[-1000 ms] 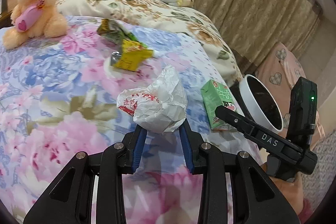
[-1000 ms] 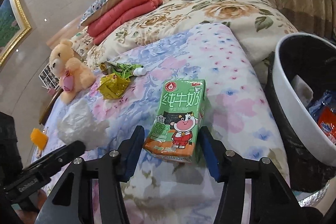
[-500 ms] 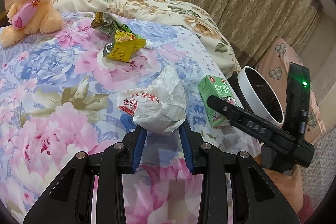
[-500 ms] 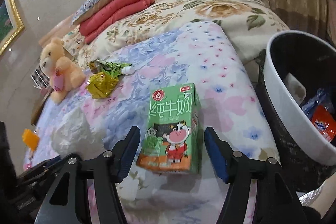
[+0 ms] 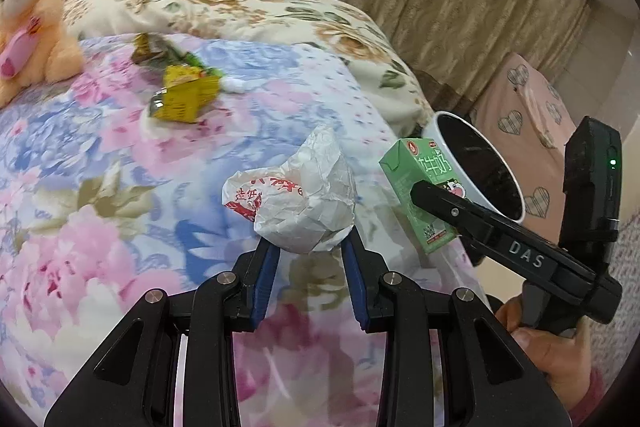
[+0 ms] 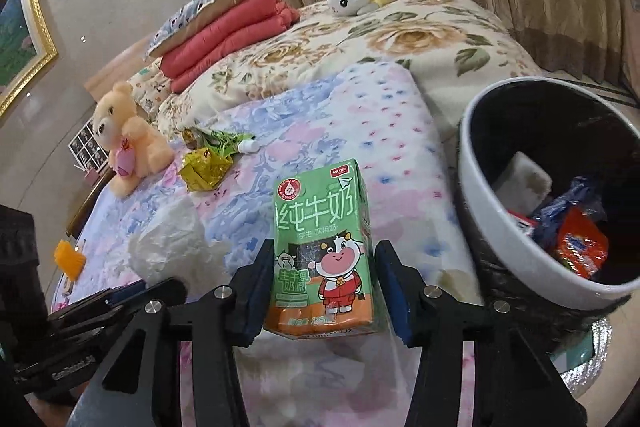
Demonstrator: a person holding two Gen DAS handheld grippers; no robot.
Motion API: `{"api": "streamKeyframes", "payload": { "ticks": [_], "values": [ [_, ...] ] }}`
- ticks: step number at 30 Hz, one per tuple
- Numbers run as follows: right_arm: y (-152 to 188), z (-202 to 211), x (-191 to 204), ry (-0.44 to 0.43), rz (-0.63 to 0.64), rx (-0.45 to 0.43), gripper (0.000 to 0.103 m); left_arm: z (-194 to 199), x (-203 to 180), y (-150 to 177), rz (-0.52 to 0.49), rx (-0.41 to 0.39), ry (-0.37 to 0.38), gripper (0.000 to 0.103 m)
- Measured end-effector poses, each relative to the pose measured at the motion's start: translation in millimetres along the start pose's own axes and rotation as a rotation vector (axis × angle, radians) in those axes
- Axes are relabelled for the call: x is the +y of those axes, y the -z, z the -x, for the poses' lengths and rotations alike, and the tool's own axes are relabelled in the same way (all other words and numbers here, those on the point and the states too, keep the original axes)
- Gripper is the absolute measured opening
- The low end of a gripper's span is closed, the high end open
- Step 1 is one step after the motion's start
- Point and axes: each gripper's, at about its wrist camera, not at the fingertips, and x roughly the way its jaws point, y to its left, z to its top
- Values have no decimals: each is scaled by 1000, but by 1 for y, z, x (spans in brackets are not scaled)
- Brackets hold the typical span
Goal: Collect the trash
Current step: 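Carry the white plastic bag and green milk carton toward the bin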
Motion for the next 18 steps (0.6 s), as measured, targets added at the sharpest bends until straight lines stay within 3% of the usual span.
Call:
{"api": "streamKeyframes", "payload": {
  "ticks": [18],
  "values": [
    [-2, 58, -51, 11, -85, -83, 50, -13, -69, -8, -141, 20, 52, 31]
  ]
}}
